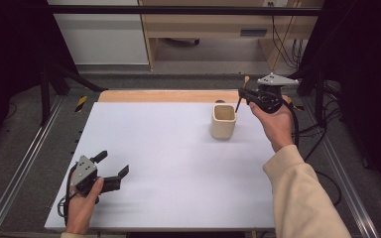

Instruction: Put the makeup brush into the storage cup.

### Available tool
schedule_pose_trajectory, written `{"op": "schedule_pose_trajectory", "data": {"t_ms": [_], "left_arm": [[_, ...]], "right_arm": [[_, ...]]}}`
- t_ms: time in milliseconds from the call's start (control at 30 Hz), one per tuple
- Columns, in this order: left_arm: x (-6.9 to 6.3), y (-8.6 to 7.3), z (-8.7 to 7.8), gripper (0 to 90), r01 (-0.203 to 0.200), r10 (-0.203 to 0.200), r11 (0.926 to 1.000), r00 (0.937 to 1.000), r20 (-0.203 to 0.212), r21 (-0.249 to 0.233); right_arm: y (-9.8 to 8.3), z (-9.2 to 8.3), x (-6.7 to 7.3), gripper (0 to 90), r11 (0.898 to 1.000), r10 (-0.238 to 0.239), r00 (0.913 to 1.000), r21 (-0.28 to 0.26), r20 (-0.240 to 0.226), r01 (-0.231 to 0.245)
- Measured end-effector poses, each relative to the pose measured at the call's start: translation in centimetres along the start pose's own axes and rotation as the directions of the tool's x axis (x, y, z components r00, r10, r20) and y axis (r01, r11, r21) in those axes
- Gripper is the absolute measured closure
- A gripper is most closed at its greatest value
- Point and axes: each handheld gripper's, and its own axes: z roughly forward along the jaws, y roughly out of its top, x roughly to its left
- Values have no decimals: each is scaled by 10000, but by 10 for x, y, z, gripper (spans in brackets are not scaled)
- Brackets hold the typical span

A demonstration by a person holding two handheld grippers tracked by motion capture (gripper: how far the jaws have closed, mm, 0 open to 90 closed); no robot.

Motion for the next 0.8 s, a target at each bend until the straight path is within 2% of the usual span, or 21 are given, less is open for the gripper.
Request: {"op": "schedule_pose_trajectory", "data": {"t_ms": [200, 400, 433, 600, 800], "left_arm": [[2, 0, -1, 42, 140, -139, 9999, 9999, 60, -96], [3, 2, -4, 42, 238, -233, 9987, 9997, 114, -461], [3, 3, -6, 41, 251, -244, 9973, 9996, 116, -689], [5, 5, -10, 41, 257, -248, 9942, 9996, 99, -1042], [4, 6, -10, 41, 214, -200, 9942, 9997, 146, -1056]], "right_arm": [[-1, 4, 2, 831, 10000, -24, 10000, 2, -19, 24], [-1, 6, 4, 831, 10000, -46, 9999, 14, -108, 47], [-1, 6, 5, 831, 10000, -37, 9999, 9, -130, 37], [-2, 9, 6, 831, 10000, -30, 9999, 33, -157, 30], [-3, 11, 8, 831, 9999, -69, 9997, 72, -232, 71]]}}
